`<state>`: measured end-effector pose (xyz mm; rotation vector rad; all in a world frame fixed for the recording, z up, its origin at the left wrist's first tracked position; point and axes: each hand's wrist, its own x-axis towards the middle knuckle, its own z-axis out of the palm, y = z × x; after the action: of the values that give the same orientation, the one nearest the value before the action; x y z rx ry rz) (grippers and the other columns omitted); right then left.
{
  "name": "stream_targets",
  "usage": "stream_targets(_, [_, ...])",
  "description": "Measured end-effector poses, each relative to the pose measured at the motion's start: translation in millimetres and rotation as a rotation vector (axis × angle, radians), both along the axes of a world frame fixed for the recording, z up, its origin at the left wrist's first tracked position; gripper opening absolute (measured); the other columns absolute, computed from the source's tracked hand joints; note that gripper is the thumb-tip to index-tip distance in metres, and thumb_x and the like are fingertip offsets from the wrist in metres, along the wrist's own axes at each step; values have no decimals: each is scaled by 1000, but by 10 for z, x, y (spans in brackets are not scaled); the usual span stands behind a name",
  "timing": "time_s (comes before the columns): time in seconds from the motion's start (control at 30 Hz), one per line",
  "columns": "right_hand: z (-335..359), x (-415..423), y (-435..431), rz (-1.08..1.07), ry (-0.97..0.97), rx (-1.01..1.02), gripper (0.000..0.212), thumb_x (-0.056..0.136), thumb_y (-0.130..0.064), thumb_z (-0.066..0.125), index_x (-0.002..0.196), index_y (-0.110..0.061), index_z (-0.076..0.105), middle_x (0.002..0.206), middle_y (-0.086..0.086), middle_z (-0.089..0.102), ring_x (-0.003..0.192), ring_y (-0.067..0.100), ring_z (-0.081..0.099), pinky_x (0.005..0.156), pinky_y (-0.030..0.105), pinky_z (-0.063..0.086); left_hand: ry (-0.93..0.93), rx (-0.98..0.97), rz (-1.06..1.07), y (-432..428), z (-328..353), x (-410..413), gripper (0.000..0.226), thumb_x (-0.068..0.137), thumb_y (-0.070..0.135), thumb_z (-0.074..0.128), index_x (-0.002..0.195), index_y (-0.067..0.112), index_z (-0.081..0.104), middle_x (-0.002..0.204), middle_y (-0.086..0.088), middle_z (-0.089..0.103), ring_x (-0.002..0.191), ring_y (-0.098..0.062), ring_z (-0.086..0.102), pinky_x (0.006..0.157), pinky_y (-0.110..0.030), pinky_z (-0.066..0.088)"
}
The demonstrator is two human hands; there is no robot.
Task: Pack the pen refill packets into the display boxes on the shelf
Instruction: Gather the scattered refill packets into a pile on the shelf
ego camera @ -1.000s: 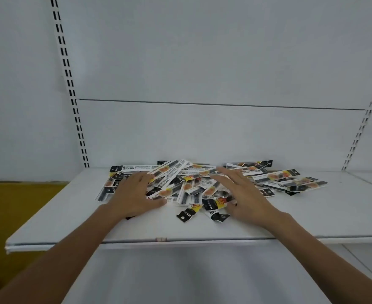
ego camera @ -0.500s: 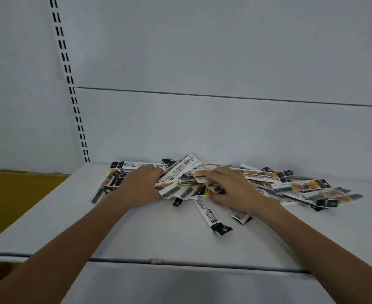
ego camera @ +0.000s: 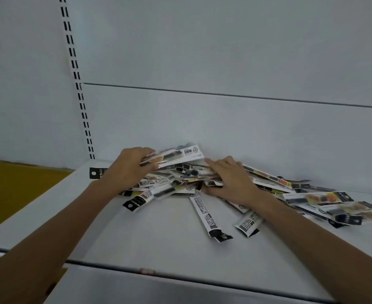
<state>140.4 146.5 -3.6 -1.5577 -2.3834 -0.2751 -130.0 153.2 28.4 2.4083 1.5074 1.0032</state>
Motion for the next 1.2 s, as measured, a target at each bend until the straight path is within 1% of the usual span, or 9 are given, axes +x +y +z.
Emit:
stream_targets(0.07, [-1, -8, 24, 29, -28, 61, 63, 76, -64, 51, 121, -21, 58, 106, -1, 58, 107, 20, 43, 89, 33, 27, -61, 32, 27, -29, 64, -20, 26, 86, 25, 61, 109, 13, 63, 90, -5, 66, 76, -19, 58, 61, -18, 42])
stream_targets(0.13, [25, -4, 42, 71, 24, 68, 41, 80, -46, 65, 107, -15, 65, 103, 3, 57, 101, 22, 49, 89, 34, 35, -127, 44, 37, -98, 141, -28, 26, 86, 25, 60, 110, 15, 63, 90, -1, 64, 74, -12, 56, 61, -15, 38])
stream_targets(0.23, [68, -10, 41, 37, 75, 10, 38, 85, -37, 62, 112, -11, 57, 115, 4, 53, 96, 22, 56, 76, 31, 45, -184, 54, 1, -244, 177, -37, 28, 86, 27, 61, 112, 18, 62, 89, 5, 61, 74, -2, 53, 63, -12, 38])
stream_targets(0.33, [150, -14, 65, -70, 101, -14, 32, 90, -35, 56, 112, -12, 51, 108, 3, 62, 85, 22, 61, 66, 31, 47, -164, 81, -85, -417, 79, -88, 30, 84, 26, 63, 112, 18, 62, 84, 16, 58, 72, 0, 55, 61, -6, 39])
stream_targets(0.53, [395, -69, 132, -103, 398, -193, 34, 91, -23, 57, 121, -11, 47, 104, 2, 61, 89, 21, 57, 73, 31, 44, 36, 124, -301, -696, -289, -223, 37, 80, 50, 49, 114, 35, 53, 95, 18, 59, 85, 12, 50, 72, 0, 36])
stream_targets(0.7, [548, -179, 176, -116, 427, -189, 29, 94, -23, 52, 121, -12, 50, 93, 2, 58, 69, 11, 53, 52, 10, 38, 298, 136, -317, -793, -502, -184, 42, 80, 60, 38, 114, 38, 45, 109, 17, 55, 94, 1, 51, 77, -14, 43])
stream_targets(0.83, [668, -321, 93, -38, 436, -47, 28, 96, -21, 48, 122, -10, 47, 104, 9, 61, 81, 19, 54, 63, 24, 34, 347, 233, -298, -794, -485, -178, 37, 80, 57, 38, 109, 35, 48, 100, 16, 57, 87, -1, 55, 69, -13, 48])
stream_targets(1.0, [885, -563, -56, 57, 371, 44, 22, 93, -10, 48, 114, -5, 49, 97, 8, 57, 80, 20, 49, 56, 17, 32, 401, 261, -379, -765, -434, -234, 33, 81, 52, 43, 108, 36, 53, 99, 17, 58, 90, 1, 49, 81, -13, 35])
stream_targets(1.2, [1040, -1069, -281, 137, 298, -222, 20, 91, -15, 54, 112, -13, 54, 81, -15, 51, 67, 2, 52, 55, 10, 45, 492, 518, -269, -796, -326, -199, 63, 72, 64, 46, 120, 24, 48, 133, -9, 43, 120, -25, 38, 98, -40, 40])
